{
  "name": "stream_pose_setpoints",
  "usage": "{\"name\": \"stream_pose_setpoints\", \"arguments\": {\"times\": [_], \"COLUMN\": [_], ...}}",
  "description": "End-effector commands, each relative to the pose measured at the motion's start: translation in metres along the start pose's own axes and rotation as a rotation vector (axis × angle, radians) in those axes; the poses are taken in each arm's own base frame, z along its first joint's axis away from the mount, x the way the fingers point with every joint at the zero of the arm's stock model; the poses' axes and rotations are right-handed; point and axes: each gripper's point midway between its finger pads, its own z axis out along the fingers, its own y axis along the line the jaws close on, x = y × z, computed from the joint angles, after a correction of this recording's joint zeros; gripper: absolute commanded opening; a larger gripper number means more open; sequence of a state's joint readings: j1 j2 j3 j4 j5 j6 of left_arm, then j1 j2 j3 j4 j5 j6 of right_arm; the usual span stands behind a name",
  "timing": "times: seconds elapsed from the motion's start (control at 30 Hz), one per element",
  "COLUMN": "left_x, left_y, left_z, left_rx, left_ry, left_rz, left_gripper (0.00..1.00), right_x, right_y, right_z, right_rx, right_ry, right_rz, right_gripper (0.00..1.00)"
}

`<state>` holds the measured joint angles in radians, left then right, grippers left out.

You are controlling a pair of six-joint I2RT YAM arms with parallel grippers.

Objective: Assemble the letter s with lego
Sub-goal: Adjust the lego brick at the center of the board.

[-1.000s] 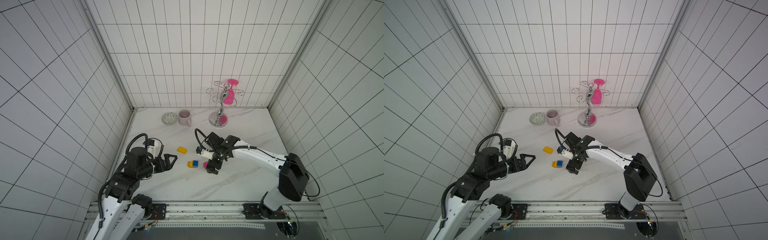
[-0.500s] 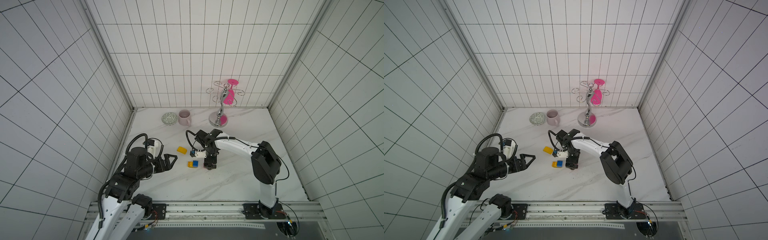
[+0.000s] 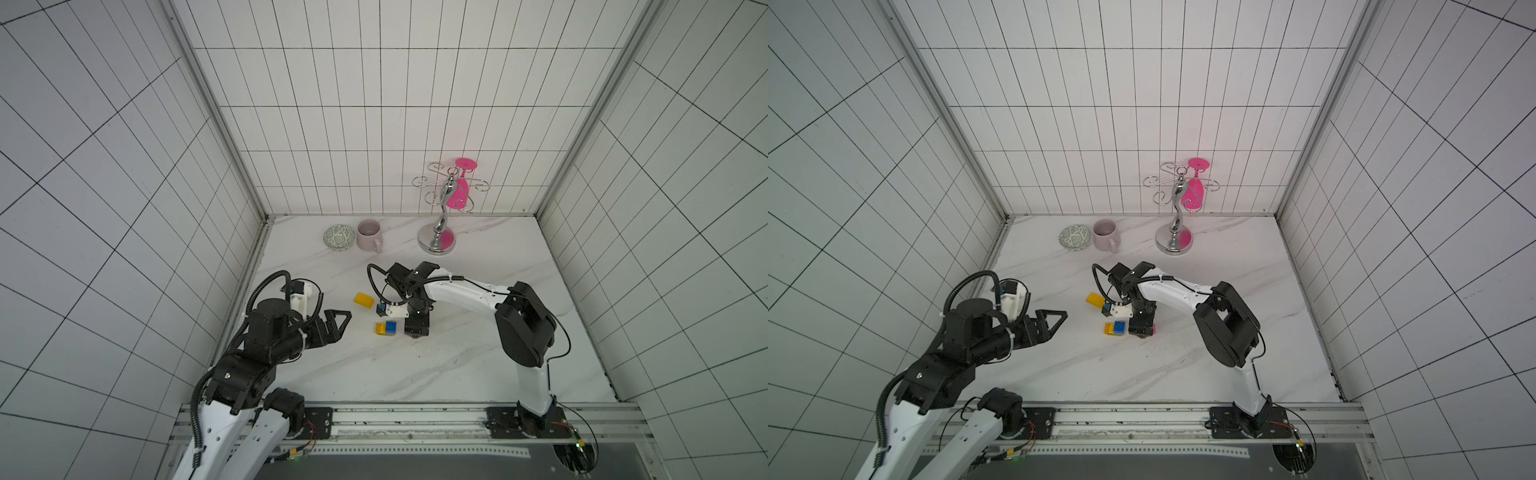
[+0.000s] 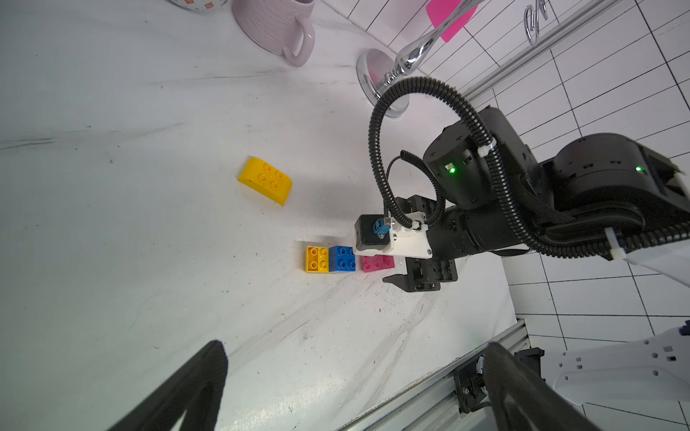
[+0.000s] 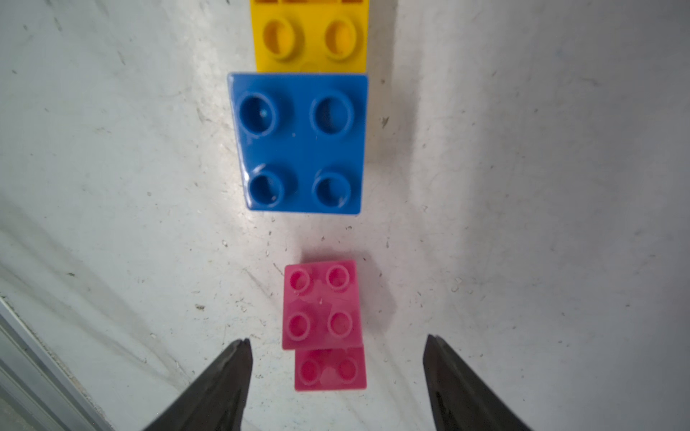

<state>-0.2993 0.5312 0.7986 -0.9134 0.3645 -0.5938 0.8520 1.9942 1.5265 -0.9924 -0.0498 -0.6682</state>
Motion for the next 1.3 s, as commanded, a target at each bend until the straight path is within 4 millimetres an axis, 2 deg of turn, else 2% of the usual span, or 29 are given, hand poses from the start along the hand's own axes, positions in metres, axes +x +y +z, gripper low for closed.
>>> {"name": "stream_pose_setpoints", "arguments": {"times": [0.0,0.33,0.63,0.77,0.9,1.1,1.27], "left_x": [-0.005,-0.006,-0.005,-0.005,-0.005,-0.004,-0.004], "left_y": [-0.001,0.000,0.001,0.001,0.000,0.000,0.000], "left_z": [-0.006,-0.003,-0.002,-0.003,-0.003,-0.002,0.000], "left_rx": [-0.014,-0.020,-0.020,-0.019,-0.017,-0.016,-0.012], "left_ry": [-0.023,-0.016,-0.012,-0.011,-0.013,-0.005,0.006], "left_rz": [0.005,0.000,-0.002,-0.003,-0.002,-0.003,-0.004], "left_gripper": [0.99,0.99,0.99,0.99,0.99,0.99,0.99], "right_x": [0.008,0.007,0.005,0.001,-0.011,-0.024,-0.033], "right_y": [0.008,0.014,0.014,0.010,0.001,-0.029,-0.036], "right_z": [0.016,0.025,0.025,0.019,-0.002,-0.041,-0.062], "right_rx": [-0.025,-0.062,-0.046,-0.024,-0.011,0.109,0.161], "right_ry": [0.045,0.039,0.013,-0.034,-0.193,-0.510,-0.713], "right_rz": [-0.023,-0.012,0.010,0.043,0.152,0.351,0.433], "right_gripper": [0.72,0.61,0.35,0.32,0.30,0.30,0.31]}}
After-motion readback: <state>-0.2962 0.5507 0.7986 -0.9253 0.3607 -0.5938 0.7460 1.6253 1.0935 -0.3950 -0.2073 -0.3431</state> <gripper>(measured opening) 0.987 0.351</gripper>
